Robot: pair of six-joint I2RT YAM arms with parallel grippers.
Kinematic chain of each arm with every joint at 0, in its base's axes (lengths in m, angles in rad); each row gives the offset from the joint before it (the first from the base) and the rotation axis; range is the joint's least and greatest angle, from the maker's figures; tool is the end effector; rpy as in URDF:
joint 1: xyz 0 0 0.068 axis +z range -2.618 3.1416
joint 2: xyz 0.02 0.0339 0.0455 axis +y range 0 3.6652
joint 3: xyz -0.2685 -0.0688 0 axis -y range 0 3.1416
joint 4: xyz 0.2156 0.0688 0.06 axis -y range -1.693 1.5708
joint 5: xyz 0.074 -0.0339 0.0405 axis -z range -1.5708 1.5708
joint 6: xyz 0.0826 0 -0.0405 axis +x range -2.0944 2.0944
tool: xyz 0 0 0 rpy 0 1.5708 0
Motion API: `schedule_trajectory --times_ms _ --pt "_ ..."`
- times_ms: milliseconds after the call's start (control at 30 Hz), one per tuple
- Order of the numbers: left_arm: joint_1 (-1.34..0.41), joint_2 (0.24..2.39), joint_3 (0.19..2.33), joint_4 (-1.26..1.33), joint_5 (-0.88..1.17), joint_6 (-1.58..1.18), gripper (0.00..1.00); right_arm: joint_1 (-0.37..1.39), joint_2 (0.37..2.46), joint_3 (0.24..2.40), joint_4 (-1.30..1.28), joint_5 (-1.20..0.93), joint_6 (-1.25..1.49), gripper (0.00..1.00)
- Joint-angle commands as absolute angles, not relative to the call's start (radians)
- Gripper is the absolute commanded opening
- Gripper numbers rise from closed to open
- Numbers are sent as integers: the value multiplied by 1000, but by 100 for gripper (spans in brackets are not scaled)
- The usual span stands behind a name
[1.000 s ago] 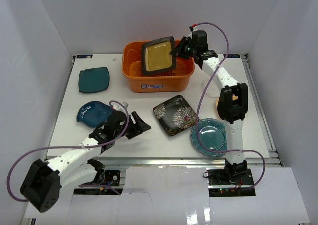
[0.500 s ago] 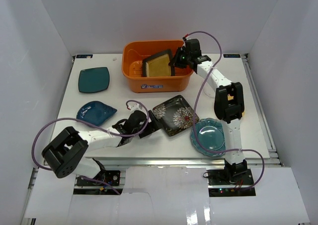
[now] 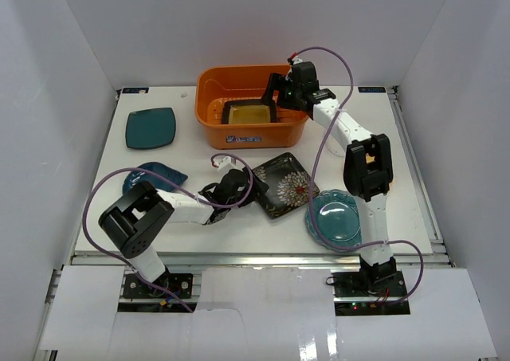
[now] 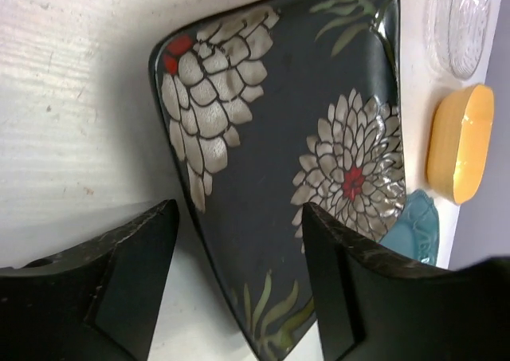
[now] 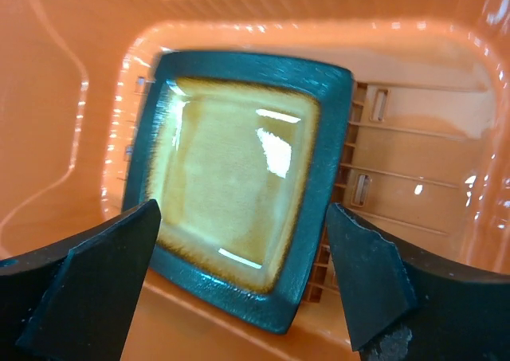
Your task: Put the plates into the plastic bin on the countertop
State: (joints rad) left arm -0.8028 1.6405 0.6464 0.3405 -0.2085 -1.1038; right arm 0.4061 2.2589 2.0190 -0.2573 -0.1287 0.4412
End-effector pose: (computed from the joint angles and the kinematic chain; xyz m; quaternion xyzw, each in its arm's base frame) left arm 0.2412 -0.2251 0.1392 -0.1793 0.8748 -0.3050 0.3310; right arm 0.5022 0.2275 0.2536 -0.0178 0.8580 0.2602 0.4425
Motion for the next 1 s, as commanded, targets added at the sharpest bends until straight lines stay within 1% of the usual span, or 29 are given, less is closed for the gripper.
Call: schedule_trajectory --times_ms 0,100,133,200,233,333,367,500,533,600,633,700,733,767,833,900,933,967 --pt "-808 1678 652 347 -259 -1114 73 429 2117 2014 -232 -92 376 90" --pt "-808 1710 643 391 -259 -1126 64 446 2031 1938 -195 -106 367 90" --pt "-808 1718 637 411 -262 -1127 55 452 2005 1912 -180 -116 368 90" --pt "-808 1730 630 416 -282 -1135 40 459 1923 1823 -126 -149 374 90" --pt "-808 1730 627 420 -291 -1137 26 463 1892 1790 -109 -155 380 90" --pt "-808 1701 603 402 -325 -1138 2 480 1775 1663 -48 -176 387 90" --pt "-808 1689 589 396 -331 -1135 0 488 1746 1629 -34 -186 393 90" --pt "-808 1570 528 351 -353 -1127 0 491 1568 1438 47 -224 423 90" --pt "-808 1487 508 333 -363 -1127 0 494 1537 1351 72 -230 426 90" --pt "-808 1378 457 310 -379 -1111 0 495 1446 1263 98 -241 440 90" --pt "-807 1255 446 264 -403 -1108 0 497 1413 1220 112 -247 443 90" --pt "-805 1122 439 207 -416 -1068 0 499 1320 1108 138 -247 456 90" --pt "-804 989 449 145 -423 -1051 0 497 1284 1071 144 -244 459 90" --pt "-801 924 462 109 -420 -1019 0 497 1217 999 156 -232 459 90" --pt "-793 763 523 13 -420 -991 0 495 1148 933 156 -200 463 91" --pt "-787 701 589 -63 -423 -934 0 497 1048 830 158 -144 479 95" --pt "-785 687 668 -74 -426 -910 0 494 1011 796 158 -120 488 96" --pt "-784 690 713 -86 -433 -881 0 495 944 729 163 -77 495 95"
